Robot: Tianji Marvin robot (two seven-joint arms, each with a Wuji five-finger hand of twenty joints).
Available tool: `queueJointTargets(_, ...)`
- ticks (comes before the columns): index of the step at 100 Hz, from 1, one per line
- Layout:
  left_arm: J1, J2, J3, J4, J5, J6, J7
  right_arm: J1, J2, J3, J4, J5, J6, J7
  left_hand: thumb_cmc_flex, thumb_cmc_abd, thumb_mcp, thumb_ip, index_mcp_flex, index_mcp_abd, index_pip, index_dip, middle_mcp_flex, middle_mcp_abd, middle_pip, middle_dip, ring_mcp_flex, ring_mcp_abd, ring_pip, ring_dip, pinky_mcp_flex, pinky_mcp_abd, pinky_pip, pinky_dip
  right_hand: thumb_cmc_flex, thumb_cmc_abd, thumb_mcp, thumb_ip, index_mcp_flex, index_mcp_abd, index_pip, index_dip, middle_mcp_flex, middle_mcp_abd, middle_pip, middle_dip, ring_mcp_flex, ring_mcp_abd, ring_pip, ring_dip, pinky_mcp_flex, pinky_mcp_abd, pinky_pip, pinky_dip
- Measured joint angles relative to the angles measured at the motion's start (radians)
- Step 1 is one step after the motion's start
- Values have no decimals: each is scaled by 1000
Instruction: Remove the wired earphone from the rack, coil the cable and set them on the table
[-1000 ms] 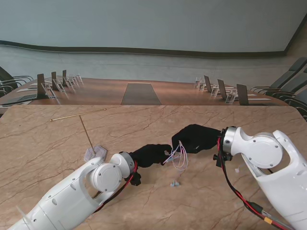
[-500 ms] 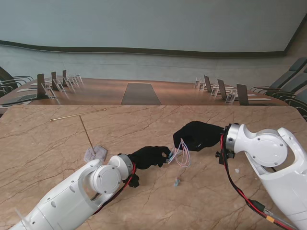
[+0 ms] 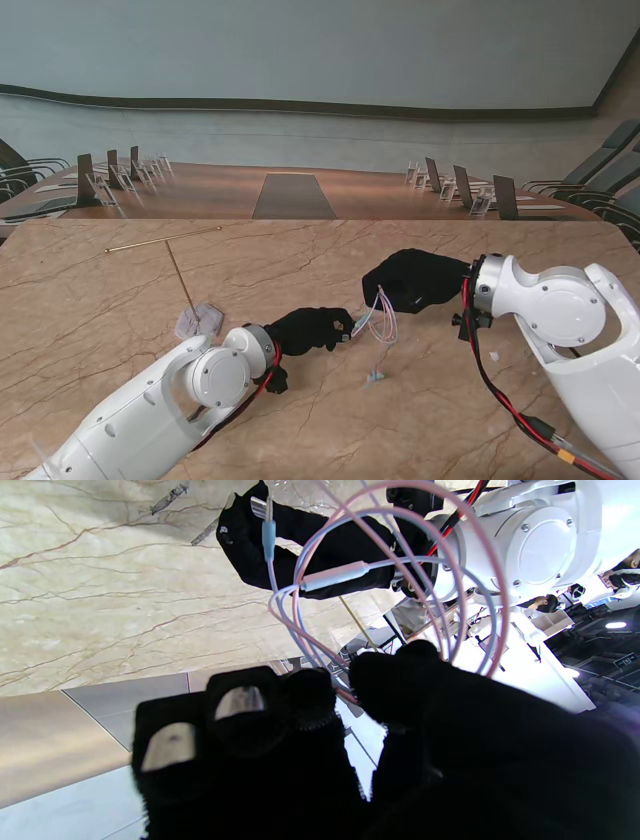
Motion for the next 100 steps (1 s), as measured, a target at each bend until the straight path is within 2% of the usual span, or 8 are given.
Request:
queueJointTargets(6, 1, 0, 0, 0, -4, 0, 0, 0, 0, 0, 0, 1, 2, 0, 0, 0, 3, 0, -35, 29, -38, -129, -85, 2, -48, -50, -60, -1, -36, -12, -37, -1, -26, -9, 0, 0, 0, 0, 0, 0, 0, 0, 0, 0, 0, 0, 0, 0, 0, 0, 0, 0, 0, 0)
queueJointTargets(11, 1, 1, 0, -2, -8, 0, -7, 0, 0, -1, 0, 2, 7, 0, -13, 0, -1, 0, -77, 55, -94, -228, -154, 3, -99, -102, -118, -27, -78, -32, -73, -5, -69, -21, 0, 0, 0, 0, 0, 0, 0, 0, 0, 0, 0, 0, 0, 0, 0, 0, 0, 0, 0, 0)
queueJointTargets(22, 1, 7, 1, -15, -13, 1, -39, 0, 0, -6, 0, 2, 19, 1, -105, -5, 4, 0, -140, 97, -202, -359, -269, 3, -164, -206, -185, -62, -154, -61, -113, -18, -140, -24, 0, 0, 0, 0, 0, 0, 0, 0, 0, 0, 0, 0, 0, 0, 0, 0, 0, 0, 0, 0)
queueJointTargets(28, 1, 9, 2, -17, -13, -1, -40, 1, 0, -10, 1, 2, 25, 1, -183, -5, 5, 0, -159, 111, -257, -373, -311, 4, -192, -251, -209, -74, -185, -75, -127, -20, -171, -24, 0, 0, 0, 0, 0, 0, 0, 0, 0, 0, 0, 0, 0, 0, 0, 0, 0, 0, 0, 0)
queueJointTargets(33, 2, 11, 2, -20, -13, -5, -43, 1, 0, -13, 2, 2, 29, 1, -250, -37, 5, 0, -181, 125, -304, -395, -343, 4, -217, -286, -233, -83, -217, -96, -139, -25, -198, -25, 0, 0, 0, 0, 0, 0, 0, 0, 0, 0, 0, 0, 0, 0, 0, 0, 0, 0, 0, 0)
queueJointTargets(42, 8, 13, -5, -26, -13, -21, -48, 3, 0, -18, 5, 2, 40, 1, -329, -79, 7, 0, -194, 141, -359, -422, -339, 4, -222, -305, -233, -89, -243, -112, -142, -27, -231, -25, 0, 0, 0, 0, 0, 0, 0, 0, 0, 0, 0, 0, 0, 0, 0, 0, 0, 0, 0, 0)
queueJointTargets(67, 22, 11, -15, -30, -34, -63, -9, 18, -3, -45, 24, 2, 64, -3, -361, -88, 19, 0, -205, 148, -415, -457, -339, 5, -223, -319, -233, -89, -248, -114, -145, -28, -232, -25, 0, 0, 0, 0, 0, 0, 0, 0, 0, 0, 0, 0, 0, 0, 0, 0, 0, 0, 0, 0)
queueJointTargets(100, 11, 7, 5, -34, -73, -74, -16, 31, -7, -73, 40, 2, 88, -11, -385, -91, 43, 0, -203, 148, -415, -457, -339, 16, -223, -332, -233, -89, -248, -114, -145, -28, -253, -25, 0, 0, 0, 0, 0, 0, 0, 0, 0, 0, 0, 0, 0, 0, 0, 0, 0, 0, 0, 0)
